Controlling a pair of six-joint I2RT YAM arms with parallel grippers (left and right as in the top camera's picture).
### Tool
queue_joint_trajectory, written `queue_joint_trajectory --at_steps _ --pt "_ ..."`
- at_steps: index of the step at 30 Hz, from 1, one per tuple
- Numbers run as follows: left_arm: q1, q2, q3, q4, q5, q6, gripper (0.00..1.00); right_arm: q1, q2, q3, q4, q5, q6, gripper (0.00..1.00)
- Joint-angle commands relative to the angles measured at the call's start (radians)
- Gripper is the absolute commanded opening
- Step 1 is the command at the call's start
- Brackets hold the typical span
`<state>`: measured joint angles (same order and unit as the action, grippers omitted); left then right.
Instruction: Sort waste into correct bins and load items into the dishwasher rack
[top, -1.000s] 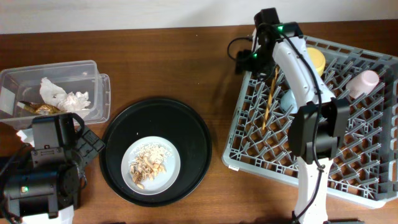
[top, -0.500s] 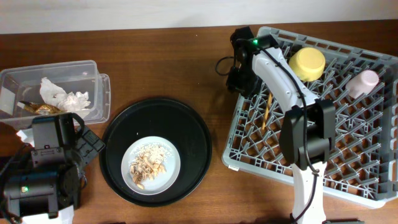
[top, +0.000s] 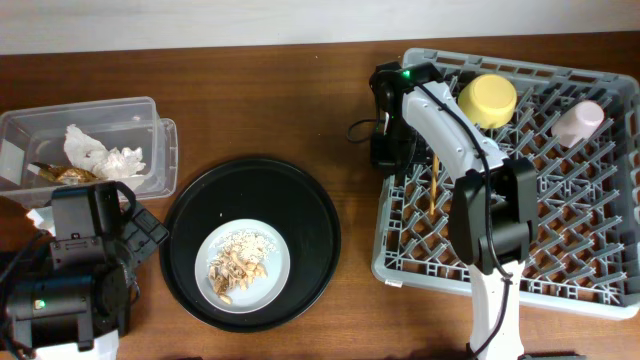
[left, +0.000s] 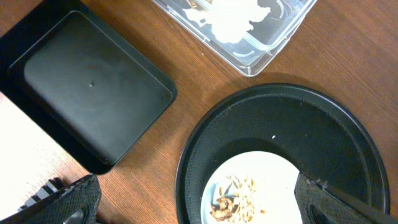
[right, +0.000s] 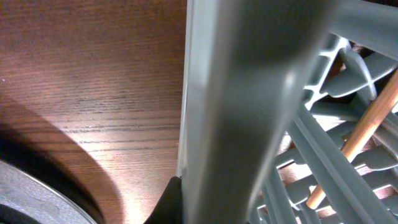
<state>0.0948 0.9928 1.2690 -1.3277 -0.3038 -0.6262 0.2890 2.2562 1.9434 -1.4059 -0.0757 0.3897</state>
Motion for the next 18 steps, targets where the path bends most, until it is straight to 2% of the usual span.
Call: queue_joint_trajectory --at_steps 1,3,5,7,11,12,18 --pt "0.006 0.001 0.011 0.002 -0.007 -0.01 0.99 0.033 0.006 -0.006 -0.039 0.006 -0.303 0.04" --pt "0.006 0.001 0.011 0.002 -0.007 -0.01 0.99 0.059 0.006 -0.006 -0.045 0.006 -0.391 0.04" --pt "0.006 0.001 0.011 0.002 -0.007 -0.01 0.99 0.077 0.006 -0.006 -0.045 0.005 -0.412 0.04" --pt "0.006 0.001 0.011 0.002 -0.007 -0.01 0.99 0.097 0.006 -0.006 -0.035 0.006 -0.41 0.04" --pt "0.006 0.001 0.011 0.002 -0.007 -0.01 0.99 0.097 0.006 -0.006 0.003 0.005 -0.313 0.04" --pt "0.006 0.001 0.011 0.002 -0.007 -0.01 0.99 0.097 0.006 -0.006 0.016 0.006 -0.282 0.04" --pt "0.006 0.001 0.011 0.002 -0.007 -0.01 0.99 0.097 0.006 -0.006 0.12 0.01 0.13 0.04"
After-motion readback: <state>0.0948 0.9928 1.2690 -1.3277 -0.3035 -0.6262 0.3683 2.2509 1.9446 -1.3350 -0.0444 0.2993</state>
